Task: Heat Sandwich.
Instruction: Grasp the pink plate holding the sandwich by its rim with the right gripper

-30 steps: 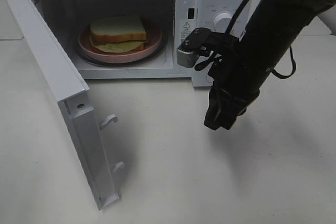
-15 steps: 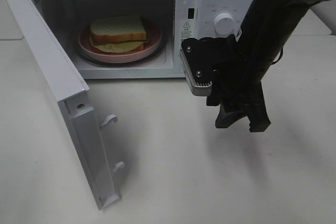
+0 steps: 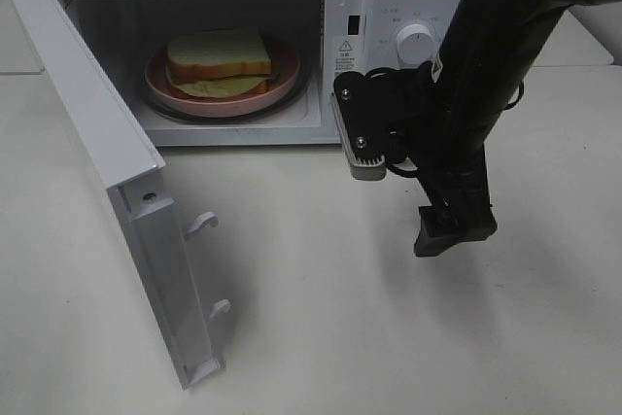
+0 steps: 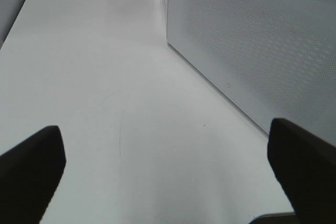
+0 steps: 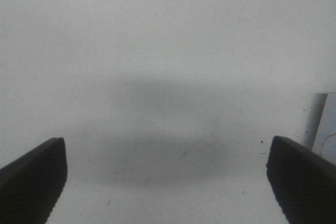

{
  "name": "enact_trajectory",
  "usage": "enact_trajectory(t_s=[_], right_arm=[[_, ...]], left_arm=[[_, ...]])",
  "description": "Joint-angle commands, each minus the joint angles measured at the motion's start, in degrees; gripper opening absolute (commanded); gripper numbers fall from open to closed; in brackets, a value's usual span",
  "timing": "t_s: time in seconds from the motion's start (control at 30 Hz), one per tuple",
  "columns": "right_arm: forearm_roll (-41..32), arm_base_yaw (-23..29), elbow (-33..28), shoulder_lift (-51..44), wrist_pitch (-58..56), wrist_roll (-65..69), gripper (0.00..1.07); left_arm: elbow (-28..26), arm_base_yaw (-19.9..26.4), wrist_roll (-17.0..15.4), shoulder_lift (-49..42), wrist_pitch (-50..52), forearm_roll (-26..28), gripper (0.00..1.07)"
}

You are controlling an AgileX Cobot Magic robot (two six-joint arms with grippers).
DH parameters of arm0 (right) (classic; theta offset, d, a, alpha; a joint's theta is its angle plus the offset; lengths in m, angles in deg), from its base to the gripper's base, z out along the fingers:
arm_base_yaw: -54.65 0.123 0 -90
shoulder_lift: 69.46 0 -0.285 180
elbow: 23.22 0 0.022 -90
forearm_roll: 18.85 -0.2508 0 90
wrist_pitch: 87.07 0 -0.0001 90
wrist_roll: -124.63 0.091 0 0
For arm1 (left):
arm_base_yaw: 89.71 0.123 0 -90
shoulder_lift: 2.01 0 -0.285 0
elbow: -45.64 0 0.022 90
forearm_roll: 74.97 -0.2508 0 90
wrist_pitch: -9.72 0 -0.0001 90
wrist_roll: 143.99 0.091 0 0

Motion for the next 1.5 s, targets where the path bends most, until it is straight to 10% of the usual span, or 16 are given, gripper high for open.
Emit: enact_trajectory(t_s=[0.03,1.5], right_arm=[[3.61,1.49,0.23,-0.52,0.97,0.40,1.01],[6.82,6.02,33.58,26.64,13.64,0.23,0.92]], left_arm=[[0.23,0.17,0.11,-1.20,0.69,0.34,1.04],[0.23,0.17,0.11,-1.20,0.69,0.29,1.04]])
